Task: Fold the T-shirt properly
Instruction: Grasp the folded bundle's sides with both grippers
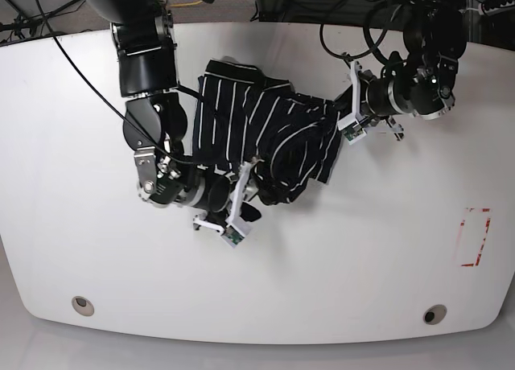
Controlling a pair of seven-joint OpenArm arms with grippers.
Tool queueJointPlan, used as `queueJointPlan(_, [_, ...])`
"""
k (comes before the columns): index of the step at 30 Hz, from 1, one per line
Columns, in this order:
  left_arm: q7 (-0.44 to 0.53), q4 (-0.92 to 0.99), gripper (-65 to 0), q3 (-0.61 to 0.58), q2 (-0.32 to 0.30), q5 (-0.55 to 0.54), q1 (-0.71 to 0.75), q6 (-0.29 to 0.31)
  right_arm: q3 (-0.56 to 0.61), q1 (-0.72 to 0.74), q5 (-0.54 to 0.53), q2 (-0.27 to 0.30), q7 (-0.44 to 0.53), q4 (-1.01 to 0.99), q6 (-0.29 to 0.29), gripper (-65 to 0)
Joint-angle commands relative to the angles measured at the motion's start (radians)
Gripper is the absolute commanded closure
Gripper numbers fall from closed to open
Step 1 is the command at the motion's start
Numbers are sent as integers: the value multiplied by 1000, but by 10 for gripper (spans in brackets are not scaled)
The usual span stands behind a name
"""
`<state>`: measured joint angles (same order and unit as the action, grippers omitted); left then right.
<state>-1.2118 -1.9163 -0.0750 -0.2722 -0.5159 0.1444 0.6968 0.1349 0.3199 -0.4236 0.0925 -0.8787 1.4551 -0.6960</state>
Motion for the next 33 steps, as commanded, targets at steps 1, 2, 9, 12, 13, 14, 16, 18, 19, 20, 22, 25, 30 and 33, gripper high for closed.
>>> queueJointPlan(1, [22, -18, -24, -27, 14, -11, -29, 1, -27, -9, -21, 23, 3, 74, -2, -270])
queueJointPlan(2, [22, -18, -24, -39, 15, -11, -29, 1, -39, -25, -21, 31, -7, 94, -2, -270])
queueJointPlan(9, [59, -18, -24, -105, 64, -10, -42, 1, -122, -97, -67, 43, -78, 186, -2, -270])
queueJointPlan(12, [62, -12, -24, -125, 67, -8, -47, 1, -126, -120, -111, 60, -76, 181, -2, -270])
queueJointPlan(13, [62, -10, -24, -130, 75, -8, -47, 1, -126, -121, -116, 68, -73, 180, -2, -270])
queueJointPlan(14, [62, -10, -24, -134, 86, -8, -47, 1, -126, -127, -114, 71, -73, 178, -2, -270])
queueJointPlan(16, [62, -15, -24, -136, 104, -8, -47, 1, -126, -143, -119, 76, -73, 181, -2, -265])
queueJointPlan(18, [60, -15, -24, -136, 120, -10, -47, 1, -126, -160, -114, 79, -70, 181, -2, -263])
queueJointPlan(19, [60, -15, -24, -136, 127, -10, -48, 1, -126, -163, -113, 80, -67, 177, -2, -263])
queueJointPlan(20, [60, -16, -24, -136, 138, -11, -48, 1, -126, -163, -113, 94, -56, 169, -2, -263])
queueJointPlan(22, [60, -19, -24, -136, 150, -16, -53, 1, -123, -167, -114, 103, -38, 152, -2, -262])
queueJointPlan(25, [60, -35, -24, -136, 164, -17, -56, 1, -125, -172, -114, 108, -32, 129, -2, -262])
queueJointPlan(30, [71, -22, -24, -138, 167, -8, -62, 1, -125, -169, -114, 140, -9, 83, -2, -262])
queueJointPlan(33, [103, 13, -24, -138, 167, -8, -62, 1, -125, -170, -113, 152, -1, 75, -2, -262])
